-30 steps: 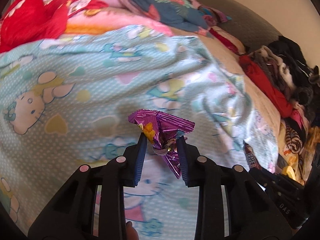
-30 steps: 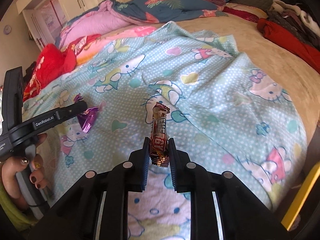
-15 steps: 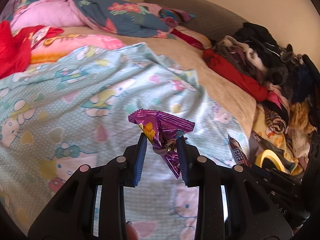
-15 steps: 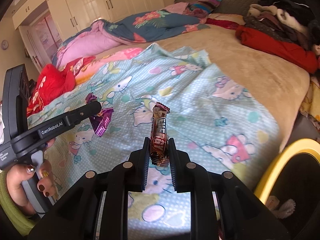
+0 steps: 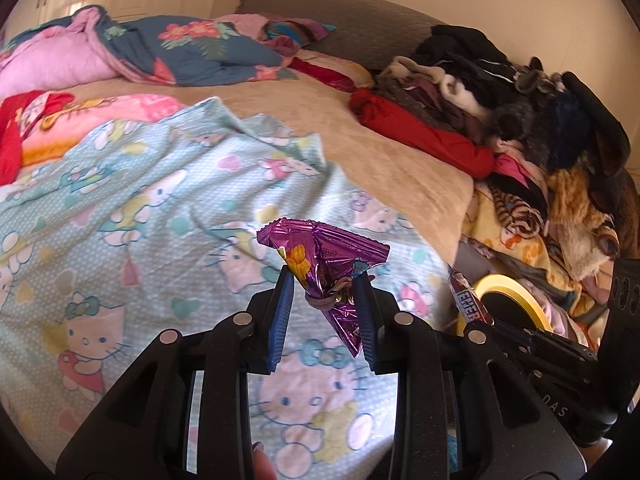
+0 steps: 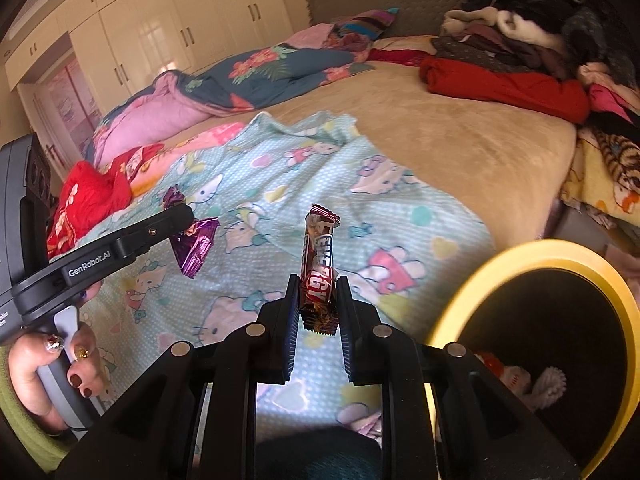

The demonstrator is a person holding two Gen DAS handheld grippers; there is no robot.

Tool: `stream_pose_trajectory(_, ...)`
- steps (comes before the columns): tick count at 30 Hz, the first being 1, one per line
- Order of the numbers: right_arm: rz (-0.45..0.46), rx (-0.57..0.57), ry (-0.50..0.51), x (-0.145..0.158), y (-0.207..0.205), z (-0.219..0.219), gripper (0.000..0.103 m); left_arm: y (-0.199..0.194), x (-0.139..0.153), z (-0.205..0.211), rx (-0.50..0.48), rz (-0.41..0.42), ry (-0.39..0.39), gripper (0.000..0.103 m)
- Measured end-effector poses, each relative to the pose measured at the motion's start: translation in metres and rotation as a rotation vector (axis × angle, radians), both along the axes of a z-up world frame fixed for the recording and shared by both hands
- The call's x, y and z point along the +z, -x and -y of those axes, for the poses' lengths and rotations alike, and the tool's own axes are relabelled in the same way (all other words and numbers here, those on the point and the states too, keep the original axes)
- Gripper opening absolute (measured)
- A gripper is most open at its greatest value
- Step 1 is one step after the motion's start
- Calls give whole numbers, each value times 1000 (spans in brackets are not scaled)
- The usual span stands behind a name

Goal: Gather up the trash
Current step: 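Carry the purple candy and brown bar wrapper over the bin with both tools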

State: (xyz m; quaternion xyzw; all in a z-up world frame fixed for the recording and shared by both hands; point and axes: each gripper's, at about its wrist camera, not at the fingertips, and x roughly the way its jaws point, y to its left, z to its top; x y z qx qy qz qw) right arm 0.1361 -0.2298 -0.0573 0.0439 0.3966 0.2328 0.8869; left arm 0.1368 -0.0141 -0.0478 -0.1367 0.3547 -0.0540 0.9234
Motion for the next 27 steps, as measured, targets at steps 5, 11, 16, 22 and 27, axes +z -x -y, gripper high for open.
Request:
stream_pose_trajectory(5,1,-43,-9,0,6,20,18,3,4,21,-48,10,-13,23)
stream_pose_trajectory(11,-3,-101,-22,-3,13,48,18,6,8,44,-100,20,-25,23)
stream_pose_trajectory(16,-10,-150,-36,-6,19,72,18,8,11,65,-150,29,-36,23)
stream_pose_trajectory(22,-19,-208,-53,-12,24,99,18,12,14,90,-207,39,-51,23)
stream_pose_trajectory(27,-30,-275,-71,-17,29,129,18,16,17,111,-254,51,-75,23)
